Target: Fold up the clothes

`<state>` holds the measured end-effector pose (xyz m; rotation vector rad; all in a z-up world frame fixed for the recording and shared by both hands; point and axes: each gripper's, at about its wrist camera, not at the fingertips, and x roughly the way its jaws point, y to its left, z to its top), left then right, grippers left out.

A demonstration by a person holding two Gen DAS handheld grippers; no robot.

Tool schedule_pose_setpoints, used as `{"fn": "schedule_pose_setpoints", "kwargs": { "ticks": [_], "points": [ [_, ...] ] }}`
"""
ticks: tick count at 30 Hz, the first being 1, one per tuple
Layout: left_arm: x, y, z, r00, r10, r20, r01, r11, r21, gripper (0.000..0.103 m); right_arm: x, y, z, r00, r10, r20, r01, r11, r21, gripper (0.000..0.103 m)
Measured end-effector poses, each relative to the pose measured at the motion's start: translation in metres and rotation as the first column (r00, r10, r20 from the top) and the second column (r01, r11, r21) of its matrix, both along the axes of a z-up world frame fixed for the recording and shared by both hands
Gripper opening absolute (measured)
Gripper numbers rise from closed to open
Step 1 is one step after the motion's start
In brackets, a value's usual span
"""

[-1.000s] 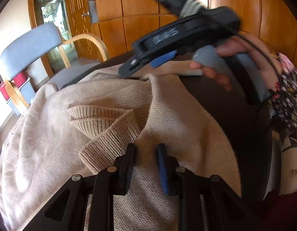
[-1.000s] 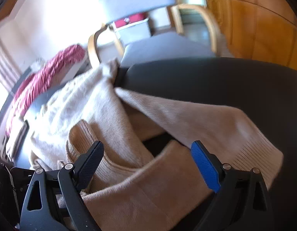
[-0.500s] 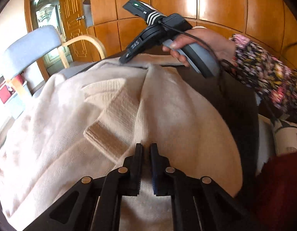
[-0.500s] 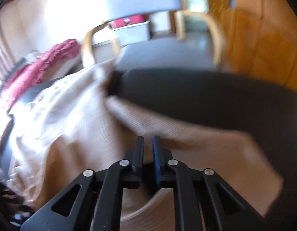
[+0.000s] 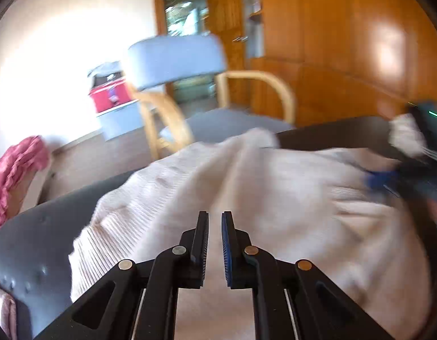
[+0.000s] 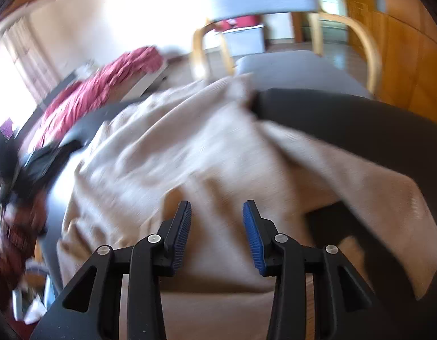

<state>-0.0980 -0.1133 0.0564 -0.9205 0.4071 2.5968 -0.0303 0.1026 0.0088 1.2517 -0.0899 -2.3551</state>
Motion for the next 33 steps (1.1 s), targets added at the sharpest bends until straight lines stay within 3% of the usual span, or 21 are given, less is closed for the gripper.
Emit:
{"fn": "schedule_pose_setpoints", "kwargs": {
  "ticks": [2,4,6,11,18,27,30,33],
  "points": [
    [-0.022,0.010,-0.020,0.998,0.059,-0.031,-0.063,0.986,-0.152,0.008,0.009,-0.016,-0.008,0.999,0.033,0.020,-0.035,0.998,0.061,0.050],
    [-0.041,0.017,-0.043,0.992,0.109,-0.057,-0.122,0.946,-0.302,0.008,0.014,-0.027,-0.019,0.998,0.050,0.024,-0.053,0.990,0.129,0.057],
    [-0.056,0.010,-0.073,0.988,0.152,-0.005,-0.141,0.904,-0.404,0.012,0.020,-0.031,-0.027,0.998,0.066,-0.018,-0.061,0.979,0.194,0.057],
    [-0.041,0.014,-0.088,0.986,0.135,-0.095,-0.164,0.867,-0.471,0.009,0.020,-0.031,-0.031,0.994,0.073,-0.082,-0.043,0.945,0.325,0.057],
    [0.013,0.017,-0.081,0.987,0.163,-0.005,-0.151,0.901,-0.406,0.002,-0.024,-0.008,-0.026,0.998,0.009,-0.057,0.009,0.950,0.312,0.058],
    [0.081,0.039,-0.063,0.977,0.164,0.133,-0.141,0.975,-0.170,0.000,-0.097,-0.051,-0.039,0.995,0.049,-0.087,-0.008,0.908,0.418,0.065],
    [0.094,0.058,-0.060,0.975,0.104,0.195,-0.095,0.994,-0.053,0.000,-0.112,-0.062,-0.038,0.994,0.035,-0.102,0.012,0.901,0.433,0.066],
    [0.099,0.077,-0.049,0.964,-0.014,0.264,0.010,1.000,0.017,0.002,-0.123,-0.066,-0.033,0.995,0.008,-0.097,0.035,0.902,0.431,0.066]
  ]
}}
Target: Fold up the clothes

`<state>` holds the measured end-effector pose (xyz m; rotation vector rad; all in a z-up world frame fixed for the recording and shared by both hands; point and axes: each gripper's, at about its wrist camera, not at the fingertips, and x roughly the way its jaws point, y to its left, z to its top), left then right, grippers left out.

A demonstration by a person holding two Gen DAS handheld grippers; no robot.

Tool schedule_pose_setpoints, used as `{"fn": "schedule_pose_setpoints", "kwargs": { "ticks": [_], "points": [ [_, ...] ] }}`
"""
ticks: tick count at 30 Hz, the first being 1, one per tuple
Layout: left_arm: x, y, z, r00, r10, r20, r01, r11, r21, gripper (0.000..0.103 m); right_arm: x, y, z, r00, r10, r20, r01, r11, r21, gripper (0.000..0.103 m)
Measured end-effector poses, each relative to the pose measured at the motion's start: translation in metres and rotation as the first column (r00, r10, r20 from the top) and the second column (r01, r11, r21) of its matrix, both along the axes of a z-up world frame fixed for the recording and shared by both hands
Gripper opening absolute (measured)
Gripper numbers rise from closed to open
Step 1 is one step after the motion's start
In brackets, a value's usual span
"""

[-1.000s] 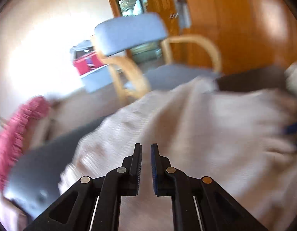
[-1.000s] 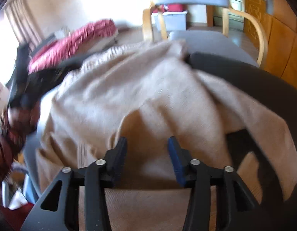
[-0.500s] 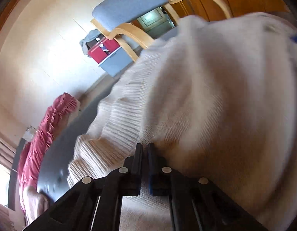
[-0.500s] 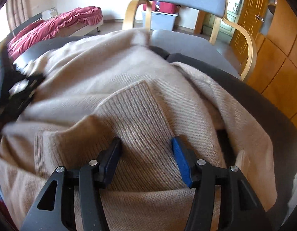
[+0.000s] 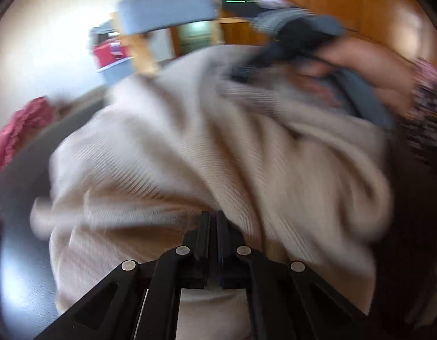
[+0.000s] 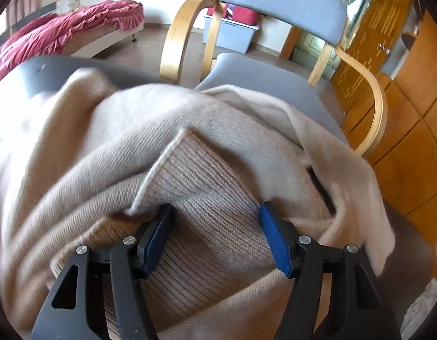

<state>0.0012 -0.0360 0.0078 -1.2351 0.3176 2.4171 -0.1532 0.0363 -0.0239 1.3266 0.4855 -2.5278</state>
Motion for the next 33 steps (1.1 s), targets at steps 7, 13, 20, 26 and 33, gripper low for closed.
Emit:
{"fn": "schedule_pose_setpoints", "kwargs": {
  "ticks": [7,13,20,26,33],
  "points": [
    [-0.058,-0.045,0.072,0.989,0.121,-0.082,-0.112,0.988,0.110,0.010,0.060,0.027,0.051,0.982,-0.118,-0.145,0.101,0.987,-0.122,0.067],
    [-0.158,-0.041,0.054,0.946,0.217,-0.240,-0.258,0.954,-0.153,0.014,0.114,0.024,0.030,0.999,-0.021,-0.026,0.016,0.981,-0.193,0.067],
    [-0.174,0.006,-0.034,0.938,0.045,-0.344,-0.218,0.847,-0.485,0.005,0.153,0.034,-0.011,0.999,0.042,-0.016,-0.043,0.997,-0.057,0.074],
    [-0.128,0.002,-0.037,0.943,0.059,-0.327,-0.225,0.837,-0.498,0.001,0.134,0.094,-0.008,0.998,-0.059,0.037,0.065,0.984,-0.165,0.079],
    [-0.065,-0.004,-0.047,0.958,0.129,-0.257,-0.237,0.861,-0.450,0.000,0.089,0.142,-0.011,0.976,-0.218,0.021,0.219,0.960,-0.174,0.079]
  ]
}}
